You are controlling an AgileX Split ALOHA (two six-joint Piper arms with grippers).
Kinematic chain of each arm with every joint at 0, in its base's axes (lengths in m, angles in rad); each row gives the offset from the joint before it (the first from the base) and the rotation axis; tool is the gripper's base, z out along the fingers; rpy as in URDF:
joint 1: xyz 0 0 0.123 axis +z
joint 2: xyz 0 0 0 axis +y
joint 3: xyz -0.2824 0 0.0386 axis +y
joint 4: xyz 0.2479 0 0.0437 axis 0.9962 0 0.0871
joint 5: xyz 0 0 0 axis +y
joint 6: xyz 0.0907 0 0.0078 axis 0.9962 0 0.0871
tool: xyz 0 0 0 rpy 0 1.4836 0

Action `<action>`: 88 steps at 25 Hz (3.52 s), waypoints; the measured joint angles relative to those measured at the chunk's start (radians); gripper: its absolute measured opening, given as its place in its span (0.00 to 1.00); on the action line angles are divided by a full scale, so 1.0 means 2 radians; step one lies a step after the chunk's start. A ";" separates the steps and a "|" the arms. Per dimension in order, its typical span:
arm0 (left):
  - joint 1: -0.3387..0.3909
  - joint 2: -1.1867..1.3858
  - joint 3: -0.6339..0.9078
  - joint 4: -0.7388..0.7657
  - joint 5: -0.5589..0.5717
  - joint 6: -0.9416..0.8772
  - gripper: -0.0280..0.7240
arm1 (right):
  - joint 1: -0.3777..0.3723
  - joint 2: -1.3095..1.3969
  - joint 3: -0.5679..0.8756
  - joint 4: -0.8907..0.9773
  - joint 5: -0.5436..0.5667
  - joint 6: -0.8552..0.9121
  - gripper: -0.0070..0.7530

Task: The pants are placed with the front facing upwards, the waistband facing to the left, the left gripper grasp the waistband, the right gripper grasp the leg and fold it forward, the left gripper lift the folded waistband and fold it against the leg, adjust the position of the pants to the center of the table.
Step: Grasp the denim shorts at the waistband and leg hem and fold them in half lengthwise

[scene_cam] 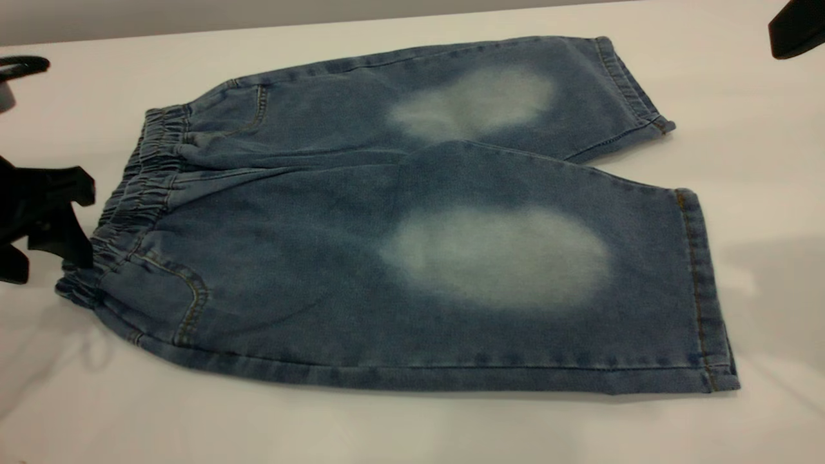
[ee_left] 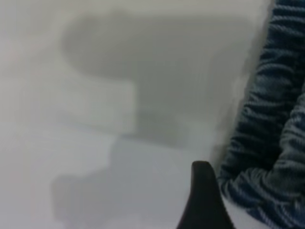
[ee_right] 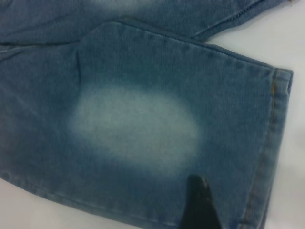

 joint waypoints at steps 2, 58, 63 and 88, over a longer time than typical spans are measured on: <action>-0.008 0.008 0.000 0.000 -0.009 0.000 0.63 | 0.000 0.000 0.000 0.000 0.000 0.000 0.56; -0.035 0.045 0.000 0.000 -0.030 -0.001 0.13 | -0.003 0.148 0.083 0.197 0.010 -0.198 0.56; -0.035 0.045 0.000 0.000 -0.030 -0.001 0.13 | -0.041 0.200 0.083 0.278 0.013 -0.298 0.56; -0.035 0.045 0.000 0.000 -0.034 -0.001 0.13 | -0.120 0.404 0.112 0.443 0.060 -0.560 0.56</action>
